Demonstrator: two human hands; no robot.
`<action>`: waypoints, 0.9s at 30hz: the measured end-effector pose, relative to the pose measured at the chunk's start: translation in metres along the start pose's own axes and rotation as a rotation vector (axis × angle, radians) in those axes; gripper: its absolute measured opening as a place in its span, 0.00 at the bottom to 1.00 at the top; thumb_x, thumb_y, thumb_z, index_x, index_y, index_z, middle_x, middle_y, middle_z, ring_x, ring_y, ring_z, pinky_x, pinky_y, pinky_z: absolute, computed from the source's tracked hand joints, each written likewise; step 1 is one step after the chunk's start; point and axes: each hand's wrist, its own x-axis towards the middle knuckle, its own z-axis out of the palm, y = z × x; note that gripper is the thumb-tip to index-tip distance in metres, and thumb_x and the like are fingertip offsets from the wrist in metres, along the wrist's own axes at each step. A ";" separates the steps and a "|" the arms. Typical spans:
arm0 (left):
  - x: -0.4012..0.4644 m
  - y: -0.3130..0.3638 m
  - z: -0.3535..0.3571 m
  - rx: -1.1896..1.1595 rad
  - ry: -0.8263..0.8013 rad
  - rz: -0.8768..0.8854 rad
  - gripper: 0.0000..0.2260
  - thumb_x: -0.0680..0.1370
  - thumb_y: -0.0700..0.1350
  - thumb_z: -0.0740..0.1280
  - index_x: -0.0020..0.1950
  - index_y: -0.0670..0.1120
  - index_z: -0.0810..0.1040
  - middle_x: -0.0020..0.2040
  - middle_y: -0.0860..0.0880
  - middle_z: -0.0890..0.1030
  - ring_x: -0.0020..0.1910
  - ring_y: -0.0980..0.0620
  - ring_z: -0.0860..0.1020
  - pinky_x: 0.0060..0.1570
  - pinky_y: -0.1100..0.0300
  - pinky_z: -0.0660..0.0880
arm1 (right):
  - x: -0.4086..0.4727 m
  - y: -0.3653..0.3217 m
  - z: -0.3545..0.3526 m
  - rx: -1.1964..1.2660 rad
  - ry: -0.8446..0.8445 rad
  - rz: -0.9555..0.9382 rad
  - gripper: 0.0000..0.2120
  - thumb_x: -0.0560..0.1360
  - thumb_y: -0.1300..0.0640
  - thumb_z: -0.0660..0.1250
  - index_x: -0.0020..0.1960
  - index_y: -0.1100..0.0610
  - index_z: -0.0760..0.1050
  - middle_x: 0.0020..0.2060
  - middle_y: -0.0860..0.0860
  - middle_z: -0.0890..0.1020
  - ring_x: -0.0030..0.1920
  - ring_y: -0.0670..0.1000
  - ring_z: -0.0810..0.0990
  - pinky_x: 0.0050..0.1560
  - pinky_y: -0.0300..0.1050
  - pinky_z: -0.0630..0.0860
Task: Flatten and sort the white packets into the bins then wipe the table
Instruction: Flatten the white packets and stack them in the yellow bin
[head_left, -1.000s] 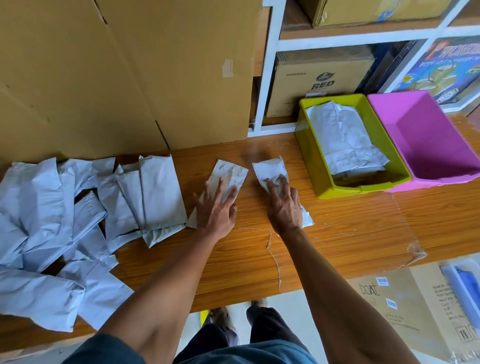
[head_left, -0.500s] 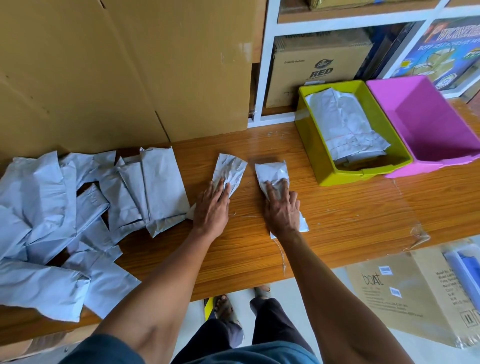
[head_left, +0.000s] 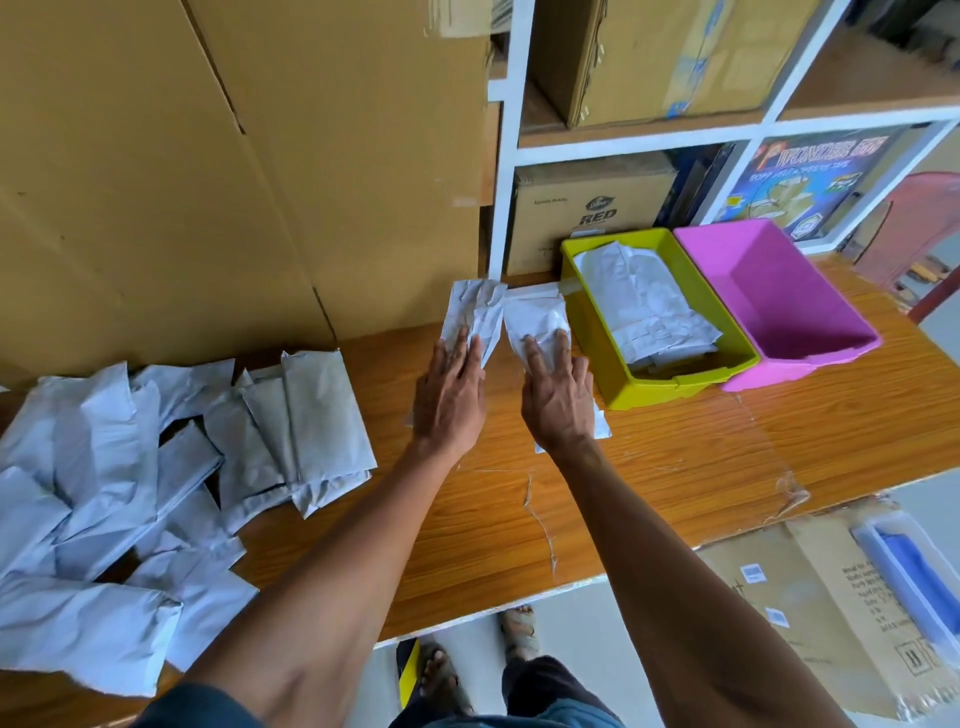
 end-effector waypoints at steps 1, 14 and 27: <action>0.007 0.010 -0.009 -0.016 0.009 0.011 0.26 0.89 0.51 0.52 0.87 0.53 0.50 0.86 0.53 0.51 0.85 0.42 0.49 0.75 0.41 0.65 | 0.008 0.001 -0.011 -0.004 0.010 0.013 0.27 0.83 0.55 0.61 0.81 0.50 0.62 0.80 0.66 0.59 0.60 0.66 0.71 0.57 0.61 0.71; 0.079 0.149 -0.033 -0.092 -0.063 0.038 0.25 0.89 0.52 0.50 0.87 0.52 0.52 0.87 0.54 0.48 0.85 0.37 0.46 0.77 0.36 0.66 | 0.081 0.092 -0.086 -0.066 0.070 0.131 0.27 0.83 0.53 0.56 0.81 0.50 0.60 0.80 0.65 0.58 0.67 0.69 0.67 0.66 0.63 0.66; 0.193 0.262 0.033 -0.018 -0.204 -0.229 0.27 0.87 0.52 0.52 0.86 0.47 0.55 0.87 0.52 0.48 0.83 0.31 0.50 0.75 0.36 0.66 | 0.183 0.217 -0.061 -0.035 -0.146 0.060 0.27 0.84 0.52 0.57 0.82 0.50 0.57 0.80 0.64 0.56 0.73 0.68 0.63 0.71 0.62 0.66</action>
